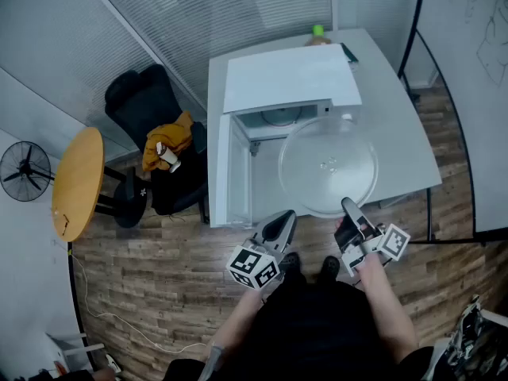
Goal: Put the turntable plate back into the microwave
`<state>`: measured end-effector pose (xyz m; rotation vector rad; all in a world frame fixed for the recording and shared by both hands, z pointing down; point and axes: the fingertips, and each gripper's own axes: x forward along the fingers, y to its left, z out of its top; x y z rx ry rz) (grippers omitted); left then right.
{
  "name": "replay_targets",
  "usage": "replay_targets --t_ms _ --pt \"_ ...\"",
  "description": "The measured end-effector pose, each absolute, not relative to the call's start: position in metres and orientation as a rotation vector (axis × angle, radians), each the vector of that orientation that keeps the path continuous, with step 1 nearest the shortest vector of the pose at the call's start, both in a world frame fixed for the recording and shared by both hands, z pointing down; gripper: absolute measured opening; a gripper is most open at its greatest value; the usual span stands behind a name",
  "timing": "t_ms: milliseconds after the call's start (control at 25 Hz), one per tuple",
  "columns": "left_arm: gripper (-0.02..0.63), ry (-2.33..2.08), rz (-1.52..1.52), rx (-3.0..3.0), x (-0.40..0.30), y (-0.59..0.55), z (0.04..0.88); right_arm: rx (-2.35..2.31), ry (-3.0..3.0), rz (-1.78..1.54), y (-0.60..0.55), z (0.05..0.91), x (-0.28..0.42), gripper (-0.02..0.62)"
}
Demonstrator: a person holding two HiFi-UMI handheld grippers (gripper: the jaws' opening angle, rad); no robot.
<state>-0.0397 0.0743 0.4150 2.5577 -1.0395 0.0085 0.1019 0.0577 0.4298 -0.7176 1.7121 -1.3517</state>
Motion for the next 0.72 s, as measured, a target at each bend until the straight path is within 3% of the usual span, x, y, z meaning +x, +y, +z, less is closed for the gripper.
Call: replay_targets --t_ms 720 --pt "-0.003 -1.071 0.024 2.557 -0.021 0.096 0.411 -0.702 1.770 -1.382 0.074 0.439 0.113 0.044"
